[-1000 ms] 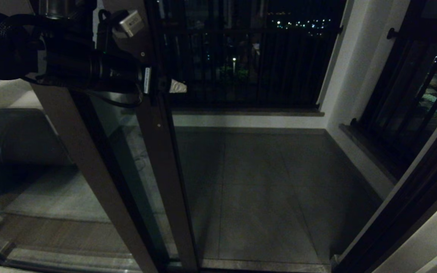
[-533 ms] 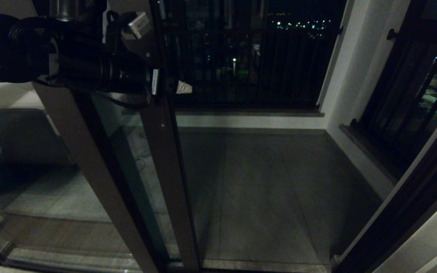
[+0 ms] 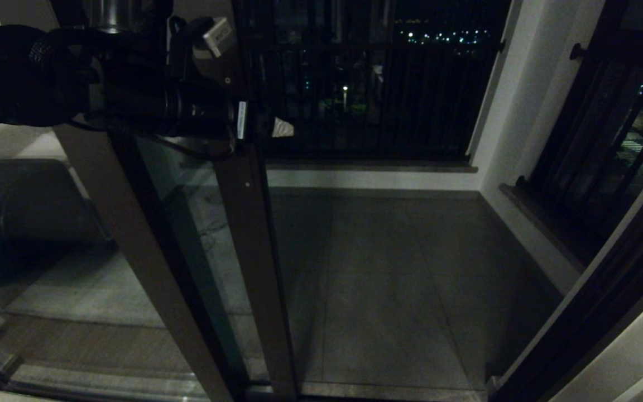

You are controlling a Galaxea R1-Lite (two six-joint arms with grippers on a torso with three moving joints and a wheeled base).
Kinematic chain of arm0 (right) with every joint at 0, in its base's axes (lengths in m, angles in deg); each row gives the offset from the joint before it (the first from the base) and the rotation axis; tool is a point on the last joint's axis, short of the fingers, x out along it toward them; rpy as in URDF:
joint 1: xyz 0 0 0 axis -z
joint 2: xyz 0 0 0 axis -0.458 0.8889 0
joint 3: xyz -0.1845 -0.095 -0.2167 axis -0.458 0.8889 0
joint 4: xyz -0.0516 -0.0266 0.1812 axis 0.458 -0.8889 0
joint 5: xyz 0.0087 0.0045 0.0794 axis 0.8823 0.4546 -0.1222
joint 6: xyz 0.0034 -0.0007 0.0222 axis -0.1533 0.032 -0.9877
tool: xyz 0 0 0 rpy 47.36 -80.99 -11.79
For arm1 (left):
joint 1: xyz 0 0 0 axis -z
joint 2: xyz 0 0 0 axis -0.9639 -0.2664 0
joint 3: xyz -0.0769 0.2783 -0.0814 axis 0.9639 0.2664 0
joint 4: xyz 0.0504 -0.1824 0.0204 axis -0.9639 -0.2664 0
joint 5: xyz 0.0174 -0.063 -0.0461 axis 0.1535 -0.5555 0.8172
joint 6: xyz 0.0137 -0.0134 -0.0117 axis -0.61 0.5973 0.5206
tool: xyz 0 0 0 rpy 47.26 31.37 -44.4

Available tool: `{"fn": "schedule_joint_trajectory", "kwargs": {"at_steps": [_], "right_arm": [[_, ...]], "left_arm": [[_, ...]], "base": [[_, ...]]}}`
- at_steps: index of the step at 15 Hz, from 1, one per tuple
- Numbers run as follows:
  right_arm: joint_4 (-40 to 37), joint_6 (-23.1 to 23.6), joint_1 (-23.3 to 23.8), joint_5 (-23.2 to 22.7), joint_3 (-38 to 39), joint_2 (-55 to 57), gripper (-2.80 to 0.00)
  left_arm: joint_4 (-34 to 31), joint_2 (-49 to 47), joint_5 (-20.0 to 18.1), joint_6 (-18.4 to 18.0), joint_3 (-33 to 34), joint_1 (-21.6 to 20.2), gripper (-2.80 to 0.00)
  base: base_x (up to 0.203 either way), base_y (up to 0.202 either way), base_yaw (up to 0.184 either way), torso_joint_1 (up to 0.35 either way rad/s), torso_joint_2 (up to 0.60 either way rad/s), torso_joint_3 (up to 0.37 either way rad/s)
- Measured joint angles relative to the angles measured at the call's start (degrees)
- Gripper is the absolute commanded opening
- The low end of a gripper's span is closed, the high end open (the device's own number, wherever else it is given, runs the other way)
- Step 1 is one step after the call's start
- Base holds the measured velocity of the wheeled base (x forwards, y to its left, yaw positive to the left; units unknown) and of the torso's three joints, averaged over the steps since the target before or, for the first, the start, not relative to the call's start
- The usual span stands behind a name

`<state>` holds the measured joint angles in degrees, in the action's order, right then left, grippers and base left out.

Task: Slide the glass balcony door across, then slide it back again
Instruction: Close the slid door

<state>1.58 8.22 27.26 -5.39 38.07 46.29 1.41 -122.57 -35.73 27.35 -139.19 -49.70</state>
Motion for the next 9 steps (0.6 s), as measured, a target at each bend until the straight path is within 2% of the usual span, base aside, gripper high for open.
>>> {"fn": "schedule_joint_trajectory", "kwargs": {"at_steps": [7, 9], "right_arm": [[0.0, -0.02, 0.0, 0.02, 0.0, 0.0, -2.8], [0.0, 0.0, 0.0, 0.04, 0.0, 0.0, -2.8]], "left_arm": [[1.35, -1.32, -0.57, 0.72, -0.5, 1.7, 0.0], [3.01, -2.11, 0.28, 0.98, -0.57, 2.16, 0.0]], "base": [[0.0, 0.0, 0.0, 0.0, 0.0, 0.0], [0.0, 0.0, 0.0, 0.0, 0.0, 0.0]]}}
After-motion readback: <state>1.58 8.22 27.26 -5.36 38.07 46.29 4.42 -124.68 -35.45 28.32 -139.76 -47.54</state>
